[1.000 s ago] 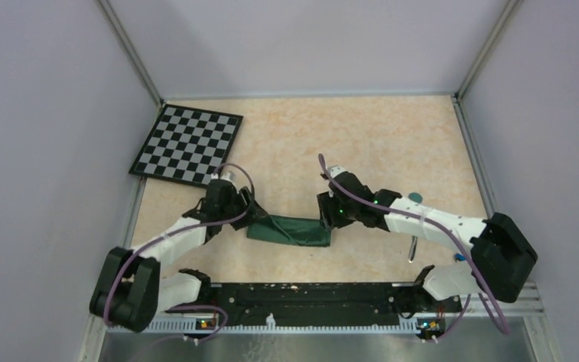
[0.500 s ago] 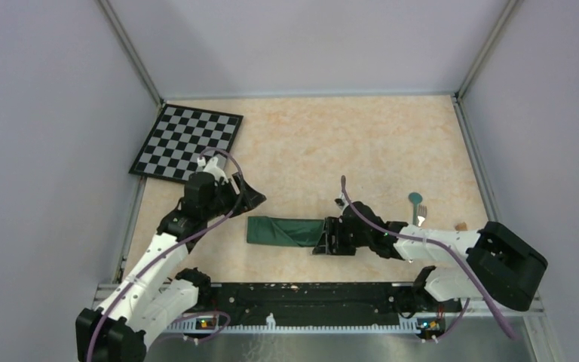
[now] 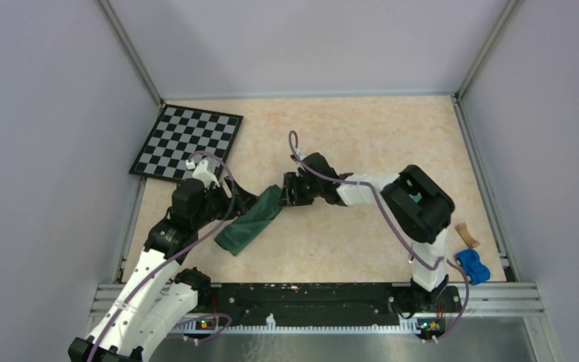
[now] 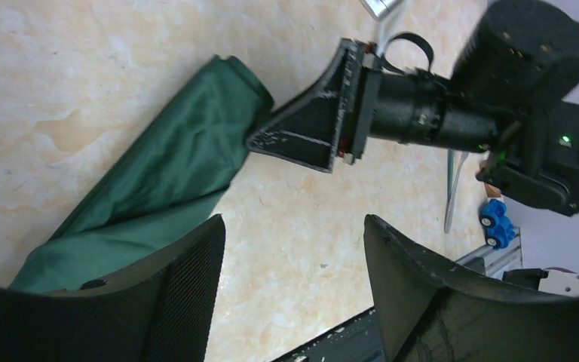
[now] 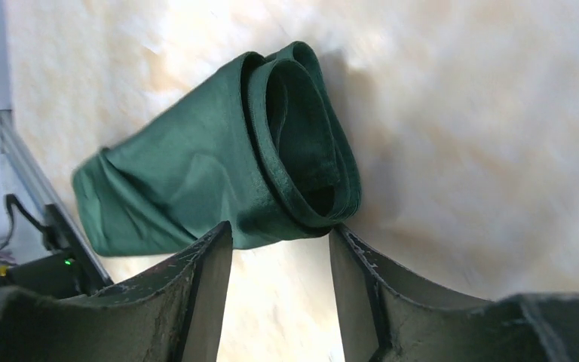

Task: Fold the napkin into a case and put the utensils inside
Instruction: Move the smaller rectangle folded napkin to the center of the board.

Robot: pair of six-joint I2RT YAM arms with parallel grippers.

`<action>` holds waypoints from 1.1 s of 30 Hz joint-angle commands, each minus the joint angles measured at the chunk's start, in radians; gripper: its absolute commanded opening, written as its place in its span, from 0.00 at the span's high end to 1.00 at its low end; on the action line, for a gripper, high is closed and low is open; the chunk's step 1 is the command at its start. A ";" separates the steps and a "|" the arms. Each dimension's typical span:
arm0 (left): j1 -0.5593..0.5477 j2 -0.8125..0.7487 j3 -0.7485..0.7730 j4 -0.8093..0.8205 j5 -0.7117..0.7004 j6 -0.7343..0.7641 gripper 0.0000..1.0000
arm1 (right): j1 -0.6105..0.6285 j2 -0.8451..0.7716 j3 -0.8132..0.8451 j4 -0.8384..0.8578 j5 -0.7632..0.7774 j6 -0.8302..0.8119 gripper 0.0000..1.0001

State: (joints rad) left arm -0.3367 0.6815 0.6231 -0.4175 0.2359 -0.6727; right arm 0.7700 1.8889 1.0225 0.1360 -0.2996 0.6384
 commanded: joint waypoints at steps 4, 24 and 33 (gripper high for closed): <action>0.003 -0.062 0.075 -0.049 -0.081 0.039 0.26 | 0.004 0.174 0.294 -0.082 -0.186 -0.060 0.44; 0.002 -0.085 0.165 -0.105 -0.083 0.043 0.23 | 0.132 0.423 0.617 -0.097 -0.211 -0.006 0.58; 0.002 -0.056 0.155 -0.062 -0.038 0.031 0.21 | 0.094 0.251 0.564 -0.273 -0.145 -0.092 0.40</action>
State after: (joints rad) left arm -0.3367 0.6147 0.7559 -0.5247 0.1699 -0.6361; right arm 0.9134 2.3180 1.6608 -0.0223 -0.5095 0.6228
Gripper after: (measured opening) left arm 0.782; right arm 0.568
